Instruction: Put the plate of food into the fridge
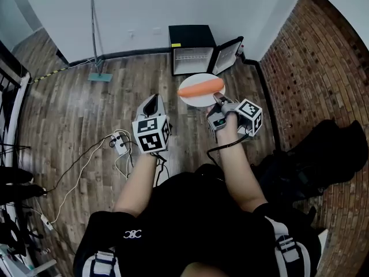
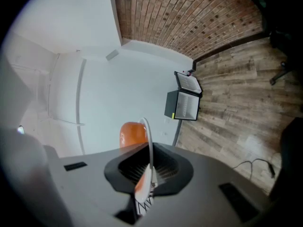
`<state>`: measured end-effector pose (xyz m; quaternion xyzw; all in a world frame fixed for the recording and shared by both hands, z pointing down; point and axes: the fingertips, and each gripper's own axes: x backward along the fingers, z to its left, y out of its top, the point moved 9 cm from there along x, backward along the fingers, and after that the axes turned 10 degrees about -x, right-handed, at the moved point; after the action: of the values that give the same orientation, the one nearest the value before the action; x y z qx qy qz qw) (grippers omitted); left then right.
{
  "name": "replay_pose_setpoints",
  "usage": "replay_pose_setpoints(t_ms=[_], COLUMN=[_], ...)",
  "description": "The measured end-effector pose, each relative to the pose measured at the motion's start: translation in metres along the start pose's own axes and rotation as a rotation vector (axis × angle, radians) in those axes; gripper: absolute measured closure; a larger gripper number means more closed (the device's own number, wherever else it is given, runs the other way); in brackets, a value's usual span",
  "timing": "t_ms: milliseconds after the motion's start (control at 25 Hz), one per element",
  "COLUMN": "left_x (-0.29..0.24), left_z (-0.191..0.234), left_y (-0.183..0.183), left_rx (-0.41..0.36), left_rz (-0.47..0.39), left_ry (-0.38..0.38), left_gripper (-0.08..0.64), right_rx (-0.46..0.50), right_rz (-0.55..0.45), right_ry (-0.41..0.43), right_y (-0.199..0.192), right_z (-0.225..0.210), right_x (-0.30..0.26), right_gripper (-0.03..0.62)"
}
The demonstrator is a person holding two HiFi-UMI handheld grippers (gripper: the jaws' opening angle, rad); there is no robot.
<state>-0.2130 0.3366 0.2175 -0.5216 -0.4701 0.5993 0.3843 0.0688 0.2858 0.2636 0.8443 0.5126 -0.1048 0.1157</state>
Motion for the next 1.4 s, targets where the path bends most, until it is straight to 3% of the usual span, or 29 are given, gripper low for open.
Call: replay_pose_setpoints(t_ms=[400, 1040, 1400], left_x=[-0.084, -0.290, -0.352], left_z=[-0.033, -0.122, -0.151], left_y=[0.002, 0.058, 0.064], left_rx=[-0.029, -0.040, -0.045], left_rz=[0.046, 0.088, 0.130], left_ry=[-0.078, -0.042, -0.024], left_gripper=[0.561, 0.561, 0.561], right_rx=[-0.030, 0.011, -0.011], right_rz=[-0.058, -0.003, 0.030], right_ry=[0.005, -0.008, -0.016], right_y=[0.066, 0.266, 0.329], right_z=[0.000, 0.050, 0.055], right_x=[-0.028, -0.142, -0.184], right_gripper=[0.565, 0.566, 0.566])
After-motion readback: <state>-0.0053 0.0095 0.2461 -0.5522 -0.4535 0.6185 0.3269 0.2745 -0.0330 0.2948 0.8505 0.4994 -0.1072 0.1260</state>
